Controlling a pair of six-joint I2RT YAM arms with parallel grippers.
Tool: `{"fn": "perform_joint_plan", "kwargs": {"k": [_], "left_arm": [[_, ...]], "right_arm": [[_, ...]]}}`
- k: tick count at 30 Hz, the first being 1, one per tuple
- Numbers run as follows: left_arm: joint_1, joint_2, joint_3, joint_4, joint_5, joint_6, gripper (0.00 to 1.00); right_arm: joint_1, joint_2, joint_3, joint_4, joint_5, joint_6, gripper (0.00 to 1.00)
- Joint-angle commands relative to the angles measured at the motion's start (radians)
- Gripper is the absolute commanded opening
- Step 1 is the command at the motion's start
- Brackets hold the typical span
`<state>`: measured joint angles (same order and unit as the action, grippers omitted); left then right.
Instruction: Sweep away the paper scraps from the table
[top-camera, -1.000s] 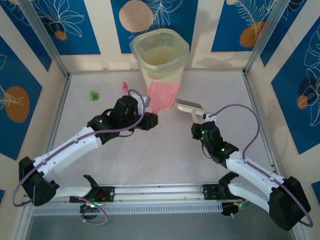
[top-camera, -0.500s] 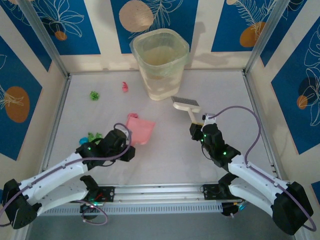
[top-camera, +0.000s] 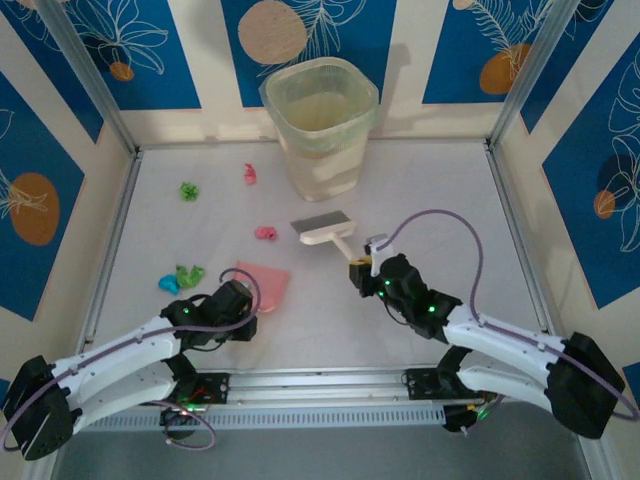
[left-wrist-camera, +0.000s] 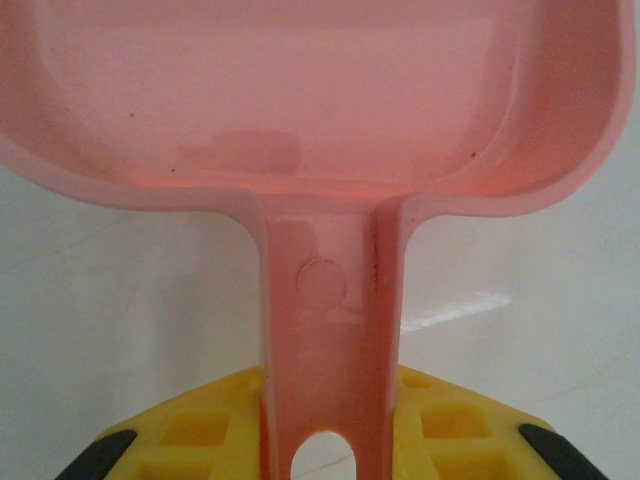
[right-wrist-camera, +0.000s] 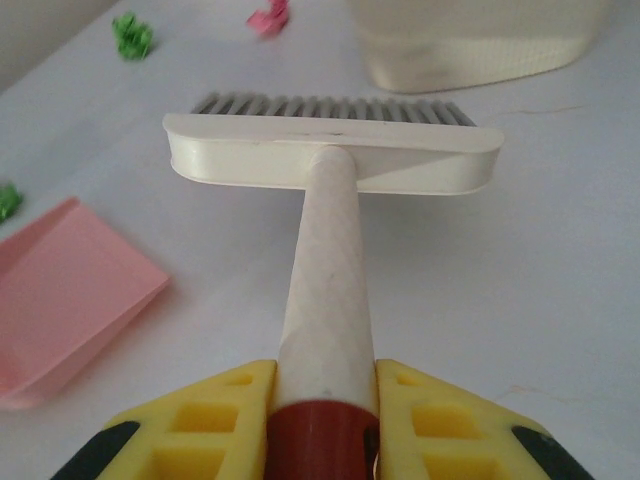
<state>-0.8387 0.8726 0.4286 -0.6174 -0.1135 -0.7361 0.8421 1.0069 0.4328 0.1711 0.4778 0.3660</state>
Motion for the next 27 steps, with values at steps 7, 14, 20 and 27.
{"fn": "perform_joint_plan", "kwargs": {"k": [7,14,20,27], "left_arm": [[-0.007,0.031,-0.003,0.025,-0.091,-0.114,0.02],[-0.007,0.035,0.006,0.016,-0.139,-0.089,0.05],[0.000,0.050,0.009,0.068,-0.138,-0.009,0.07],[0.051,0.162,0.039,0.117,-0.104,0.030,0.02]], "right_arm": [[0.101,0.171,0.286,-0.134,0.052,0.017,0.00],[0.101,0.415,0.608,-0.392,0.016,0.129,0.00],[0.066,0.633,0.878,-0.591,-0.038,0.210,0.00],[0.043,0.781,1.055,-0.674,-0.123,0.231,0.00]]}}
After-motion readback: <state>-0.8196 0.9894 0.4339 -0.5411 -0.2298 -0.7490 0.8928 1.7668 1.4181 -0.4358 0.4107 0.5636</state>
